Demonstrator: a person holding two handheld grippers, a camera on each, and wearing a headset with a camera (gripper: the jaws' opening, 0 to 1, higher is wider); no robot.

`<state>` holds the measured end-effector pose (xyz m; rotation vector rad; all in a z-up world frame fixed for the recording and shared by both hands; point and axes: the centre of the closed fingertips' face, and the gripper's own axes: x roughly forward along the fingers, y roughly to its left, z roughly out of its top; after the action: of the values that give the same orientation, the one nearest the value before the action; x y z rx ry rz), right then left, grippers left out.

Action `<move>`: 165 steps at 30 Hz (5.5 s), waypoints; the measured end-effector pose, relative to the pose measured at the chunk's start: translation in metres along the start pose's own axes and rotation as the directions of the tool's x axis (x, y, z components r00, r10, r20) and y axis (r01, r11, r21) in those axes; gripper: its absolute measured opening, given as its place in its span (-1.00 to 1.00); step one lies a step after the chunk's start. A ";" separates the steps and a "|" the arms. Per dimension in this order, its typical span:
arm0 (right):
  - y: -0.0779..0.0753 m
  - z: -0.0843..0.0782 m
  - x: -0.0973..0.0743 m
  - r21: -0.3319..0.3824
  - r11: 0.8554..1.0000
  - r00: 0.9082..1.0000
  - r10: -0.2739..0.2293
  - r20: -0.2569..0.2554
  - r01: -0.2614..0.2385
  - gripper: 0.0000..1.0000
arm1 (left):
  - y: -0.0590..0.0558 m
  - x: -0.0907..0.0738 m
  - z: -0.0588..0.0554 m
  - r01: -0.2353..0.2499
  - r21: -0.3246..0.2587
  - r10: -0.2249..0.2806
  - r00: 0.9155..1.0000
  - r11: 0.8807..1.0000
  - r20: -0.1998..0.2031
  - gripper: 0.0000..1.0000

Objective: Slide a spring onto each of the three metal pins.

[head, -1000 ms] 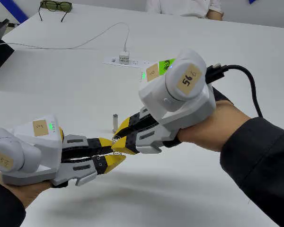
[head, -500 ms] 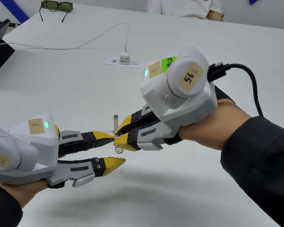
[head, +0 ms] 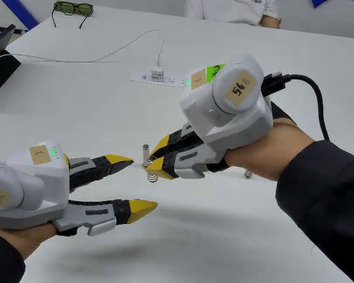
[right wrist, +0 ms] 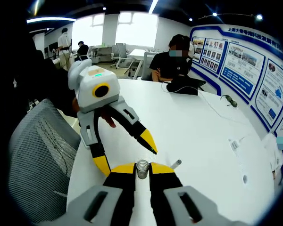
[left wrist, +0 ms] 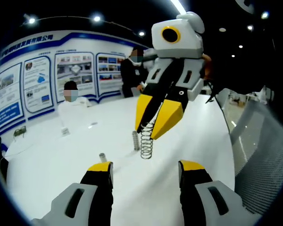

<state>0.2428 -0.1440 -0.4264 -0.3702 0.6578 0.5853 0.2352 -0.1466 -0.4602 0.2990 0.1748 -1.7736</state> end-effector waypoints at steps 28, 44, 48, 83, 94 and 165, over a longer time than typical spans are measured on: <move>-0.060 -0.002 0.010 0.148 0.980 0.989 -0.138 0.043 0.130 -0.77 | 0.009 -0.006 -0.006 -0.044 -0.029 0.044 0.999 0.999 -0.002 0.37; -0.088 -0.002 0.027 0.207 0.964 0.981 -0.182 0.060 0.166 -0.76 | 0.008 -0.006 -0.012 -0.046 -0.042 0.046 0.999 0.998 -0.012 0.38; -0.085 -0.003 0.031 0.207 0.965 0.984 -0.174 0.048 0.161 -0.76 | 0.007 -0.006 -0.013 -0.044 -0.042 0.044 0.999 0.998 -0.012 0.38; -0.082 -0.035 0.070 0.242 0.962 0.992 -0.123 -0.025 0.126 -0.76 | 0.010 -0.007 -0.025 -0.048 -0.065 0.046 0.999 0.997 -0.027 0.37; -0.079 -0.048 0.079 0.236 0.963 0.991 -0.120 -0.062 0.132 -0.76 | 0.013 -0.007 -0.029 -0.052 -0.073 0.050 0.998 0.996 -0.033 0.37; -0.018 -0.097 -0.046 0.330 0.903 0.950 -0.307 0.050 0.275 -0.49 | 0.013 -0.002 -0.021 -0.049 -0.089 0.047 0.999 0.995 -0.025 0.46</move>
<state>0.1794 -0.2239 -0.4648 -0.1286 0.5740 0.2026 0.2506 -0.1419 -0.4789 0.2565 0.2603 -1.7096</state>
